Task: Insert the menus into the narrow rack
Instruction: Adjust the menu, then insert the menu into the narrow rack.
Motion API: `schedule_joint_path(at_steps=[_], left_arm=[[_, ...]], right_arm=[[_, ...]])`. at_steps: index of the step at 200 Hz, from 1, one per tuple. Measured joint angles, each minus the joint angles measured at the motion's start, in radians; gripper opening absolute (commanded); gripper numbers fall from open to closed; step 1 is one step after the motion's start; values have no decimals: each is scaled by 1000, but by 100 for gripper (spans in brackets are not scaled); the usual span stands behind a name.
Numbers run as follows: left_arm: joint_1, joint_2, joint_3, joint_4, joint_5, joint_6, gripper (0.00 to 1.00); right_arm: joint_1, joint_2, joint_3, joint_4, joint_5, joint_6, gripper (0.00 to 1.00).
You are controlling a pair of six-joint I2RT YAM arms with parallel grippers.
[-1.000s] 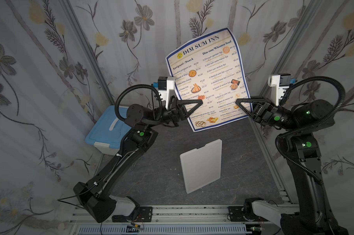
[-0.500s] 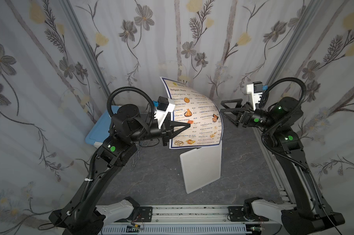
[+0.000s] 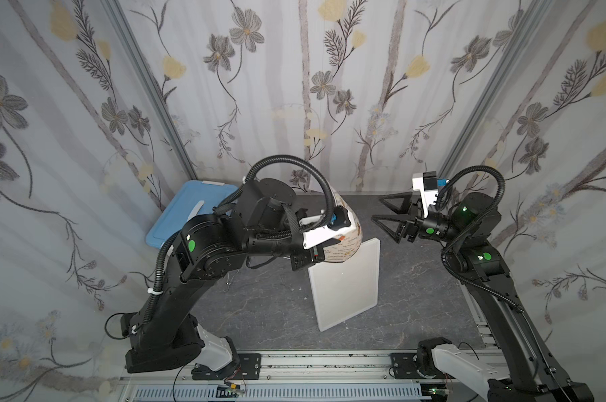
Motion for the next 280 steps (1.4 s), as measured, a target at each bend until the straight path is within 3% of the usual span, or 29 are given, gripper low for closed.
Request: schedule_joint_path(at_steps=[28,57,97,134,176,196,221,229,261,280], left_arm=[[-39,19,50,-86,-222,161,0],[-39,50,159,-83,-268,246,0],[8,40,169,-8,-178,228,0],[85,-68,16,137,-43,91,0],[125,-188,-130,295,42,-27,0],[137,-207,-160,345,50,-59,0],[153,-210,-195,392,51,-99,0],[159,-210,-203,402,50,-109,0],[189,-220,-258,466,46,-172,0],[203,-244,-314,494,41,-219,0]], right_arm=[[-19,-51,-54,5,-77,-72,100],[23,-16,-74,3,-148,-112,100],[125,37,2,48,-127,-116,100],[97,-10,-35,356,22,31,100],[64,16,-25,525,-15,163,98],[101,22,-17,554,-26,197,86],[153,37,22,594,-32,207,39],[155,40,32,594,-30,211,29],[155,38,51,519,22,165,5],[155,40,51,478,29,155,0]])
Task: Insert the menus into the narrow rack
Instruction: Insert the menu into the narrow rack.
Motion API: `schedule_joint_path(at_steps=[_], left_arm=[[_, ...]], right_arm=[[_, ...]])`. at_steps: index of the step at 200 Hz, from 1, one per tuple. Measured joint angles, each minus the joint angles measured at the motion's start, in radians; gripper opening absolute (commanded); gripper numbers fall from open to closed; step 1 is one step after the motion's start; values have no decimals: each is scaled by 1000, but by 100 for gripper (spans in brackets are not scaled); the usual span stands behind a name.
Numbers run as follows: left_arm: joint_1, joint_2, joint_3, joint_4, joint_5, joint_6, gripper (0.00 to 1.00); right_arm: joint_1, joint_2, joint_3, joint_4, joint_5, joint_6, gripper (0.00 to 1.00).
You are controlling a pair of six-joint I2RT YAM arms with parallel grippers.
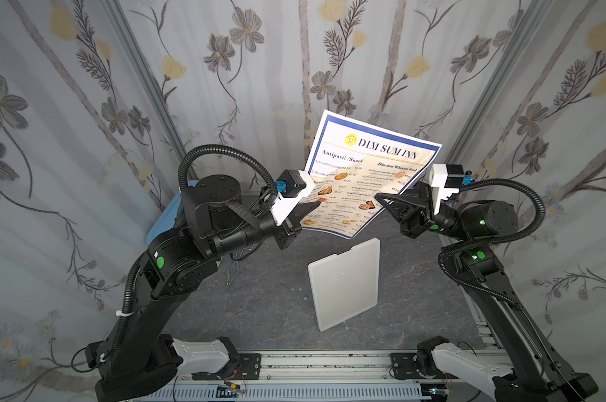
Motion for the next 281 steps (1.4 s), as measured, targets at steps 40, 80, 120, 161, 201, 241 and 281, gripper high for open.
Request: schedule_joint_path(at_steps=[40,80,120,161,201,241,281], left_arm=[[10,-72,-170,100,-10,-95,0],[31,-99,-289,153,-17,-148,0],[50,-108,-348,182,-32,-171,0],[69,-122,-391,203,-36,-177,0],[119,-100,-388,211,-15,-179,0],[137,-93,-383,211,19,-188,0],[160,-80,-383,211,41,-192,0]], right_arm=[[14,2,-11,-125,76,-20,0],[19,45,1,-251,147,-48,0],[28,95,37,-370,169,-79,0],[50,101,24,-401,201,-84,0],[50,156,63,-434,215,-90,0],[52,155,48,-433,219,-91,0],[52,169,46,-433,220,-91,0]])
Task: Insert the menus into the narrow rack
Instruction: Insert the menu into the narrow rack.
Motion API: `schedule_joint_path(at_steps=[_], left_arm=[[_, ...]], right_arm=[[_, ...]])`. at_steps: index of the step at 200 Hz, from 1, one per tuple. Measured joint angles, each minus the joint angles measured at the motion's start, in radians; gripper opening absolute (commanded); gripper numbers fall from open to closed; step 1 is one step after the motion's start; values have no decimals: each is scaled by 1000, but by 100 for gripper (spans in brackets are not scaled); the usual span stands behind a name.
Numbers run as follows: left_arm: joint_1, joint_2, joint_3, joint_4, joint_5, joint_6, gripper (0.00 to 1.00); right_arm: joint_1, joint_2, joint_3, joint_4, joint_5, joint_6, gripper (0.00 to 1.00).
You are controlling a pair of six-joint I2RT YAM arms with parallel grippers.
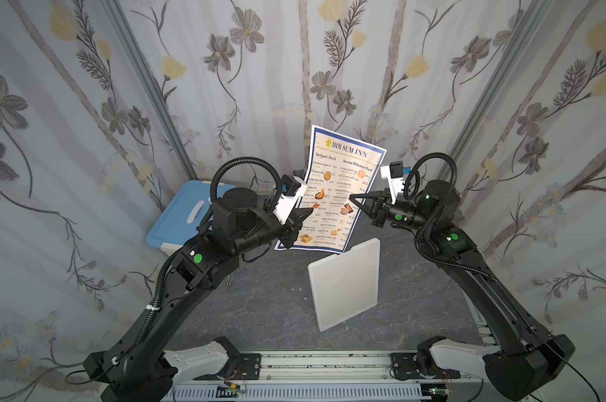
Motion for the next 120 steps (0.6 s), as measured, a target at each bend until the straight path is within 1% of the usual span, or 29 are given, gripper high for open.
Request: schedule_joint_path(at_steps=[120], left_arm=[[82,47,18,11,78,-8,0]], right_arm=[[-3,48,42,-8,7,-8,0]])
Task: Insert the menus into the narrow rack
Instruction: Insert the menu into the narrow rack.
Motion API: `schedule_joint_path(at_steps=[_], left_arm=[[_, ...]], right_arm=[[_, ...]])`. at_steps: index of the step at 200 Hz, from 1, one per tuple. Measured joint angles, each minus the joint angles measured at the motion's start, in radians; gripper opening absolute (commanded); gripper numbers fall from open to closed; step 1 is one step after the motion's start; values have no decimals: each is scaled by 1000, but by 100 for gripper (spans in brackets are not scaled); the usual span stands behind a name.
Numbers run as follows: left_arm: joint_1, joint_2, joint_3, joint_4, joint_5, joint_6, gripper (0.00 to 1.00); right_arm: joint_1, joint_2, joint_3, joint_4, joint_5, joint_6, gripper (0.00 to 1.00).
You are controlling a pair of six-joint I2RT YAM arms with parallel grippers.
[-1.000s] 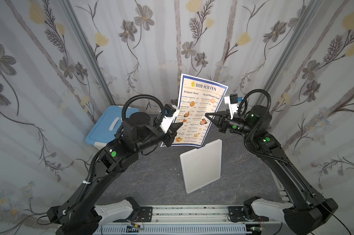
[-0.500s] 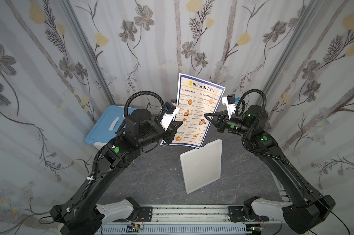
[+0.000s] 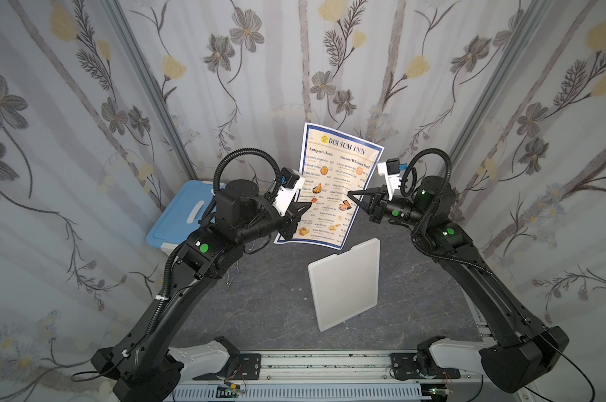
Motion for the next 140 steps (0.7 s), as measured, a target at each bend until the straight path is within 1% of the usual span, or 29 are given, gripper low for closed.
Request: schedule_joint_path(at_steps=[68,140], left_arm=[[31,18,6,0,56,-22,0],[43,37,6,0,90,-43,0]], right_arm=[[0,3,50,-110,21,10,0],[0,17,51,-172,29,10,0]])
